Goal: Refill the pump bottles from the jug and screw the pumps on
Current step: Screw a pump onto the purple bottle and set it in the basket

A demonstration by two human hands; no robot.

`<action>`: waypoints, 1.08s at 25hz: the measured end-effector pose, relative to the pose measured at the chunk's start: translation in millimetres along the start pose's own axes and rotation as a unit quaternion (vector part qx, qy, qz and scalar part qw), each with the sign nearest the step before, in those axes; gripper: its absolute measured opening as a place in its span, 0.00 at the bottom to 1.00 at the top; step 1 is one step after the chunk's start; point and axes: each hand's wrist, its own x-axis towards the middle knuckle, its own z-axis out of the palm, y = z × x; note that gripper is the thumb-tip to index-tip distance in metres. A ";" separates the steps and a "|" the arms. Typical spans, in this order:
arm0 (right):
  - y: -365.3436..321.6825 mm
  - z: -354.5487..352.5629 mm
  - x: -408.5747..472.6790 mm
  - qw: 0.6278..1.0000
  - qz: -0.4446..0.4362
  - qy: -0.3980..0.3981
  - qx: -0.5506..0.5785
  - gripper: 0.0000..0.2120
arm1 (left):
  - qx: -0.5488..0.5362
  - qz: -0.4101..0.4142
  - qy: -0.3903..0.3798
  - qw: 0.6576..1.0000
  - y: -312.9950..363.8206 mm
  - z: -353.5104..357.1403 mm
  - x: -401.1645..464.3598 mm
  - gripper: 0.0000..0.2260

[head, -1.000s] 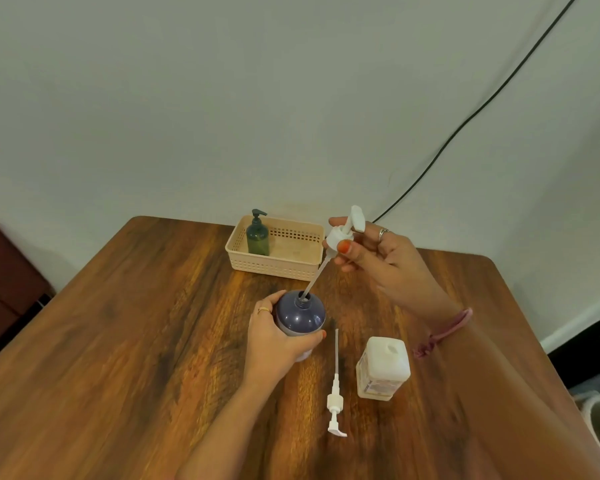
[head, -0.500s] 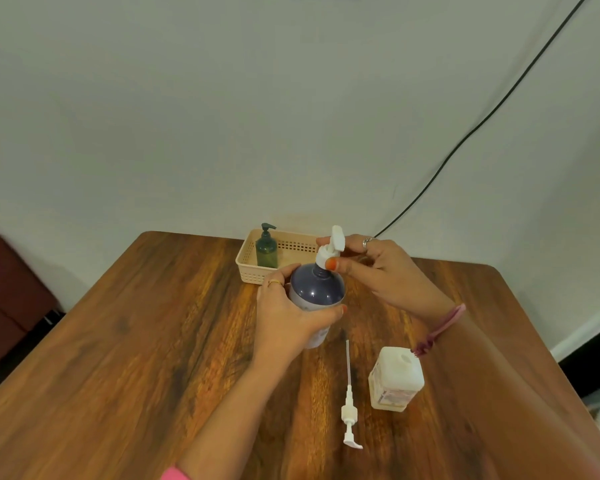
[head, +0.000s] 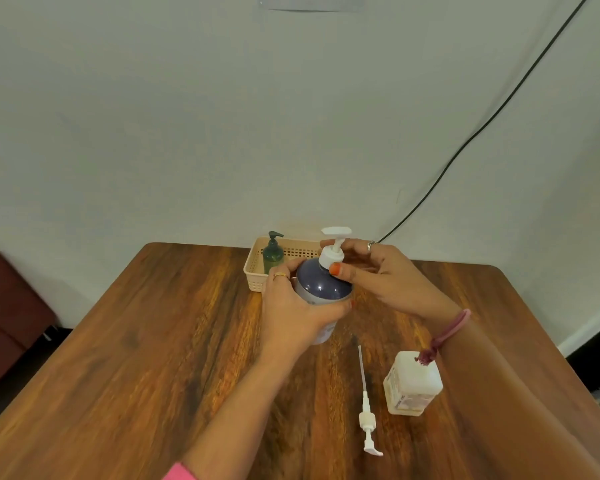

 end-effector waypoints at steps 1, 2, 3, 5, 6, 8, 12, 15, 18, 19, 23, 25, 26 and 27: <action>0.8 6.7 0.6 0.999 -0.001 0.040 0.021 0.15 | -0.002 0.001 0.000 1.000 0.3 -1.8 1.5 0.33; 1.8 14.0 1.4 0.996 0.004 0.083 0.034 0.13 | -0.005 0.001 0.000 1.000 0.5 -3.1 3.0 0.32; 2.0 21.9 2.7 0.992 0.012 0.122 0.044 0.13 | -0.010 0.001 0.000 1.000 0.5 -4.4 3.9 0.32; 1.9 34.0 5.7 0.983 0.022 0.177 0.051 0.16 | -0.018 -0.006 -0.006 1.000 -0.1 -5.8 4.8 0.32; 0.9 36.4 6.9 0.981 0.026 0.187 0.045 0.17 | -0.021 -0.010 -0.009 1.000 -1.2 -6.5 4.9 0.32; -3.7 33.0 6.7 0.988 0.041 0.138 0.045 0.22 | -0.022 -0.010 -0.012 1.000 -3.2 -7.9 4.8 0.32; -7.0 28.2 2.3 0.991 0.039 0.040 0.118 0.23 | -0.023 -0.008 -0.016 1.000 -3.8 -11.7 6.6 0.33; -3.3 47.4 7.4 0.976 0.047 0.149 0.155 0.19 | -0.028 -0.017 -0.013 0.999 -6.0 -13.2 7.6 0.34; -1.3 55.1 9.1 0.977 0.063 0.151 0.138 0.25 | -0.032 -0.015 -0.016 0.999 -8.4 -15.4 6.6 0.34; -3.4 51.8 7.4 0.981 0.063 0.118 0.142 0.24 | -0.034 -0.015 -0.020 0.999 -9.5 -16.4 6.5 0.34; -7.4 47.5 2.2 0.977 0.037 0.092 0.187 0.19 | -0.038 -0.010 -0.020 0.999 -11.1 -18.2 7.3 0.35; -2.7 58.4 7.5 0.966 0.045 0.175 0.187 0.19 | -0.028 -0.013 -0.024 0.999 -10.2 -17.2 7.0 0.34; -0.7 63.8 9.7 0.963 0.058 0.202 0.167 0.22 | -0.023 -0.014 -0.025 0.999 -10.3 -17.1 6.7 0.33; 0.4 65.5 11.0 0.965 0.072 0.207 0.146 0.26 | -0.022 -0.014 -0.025 0.999 -10.1 -16.9 6.3 0.31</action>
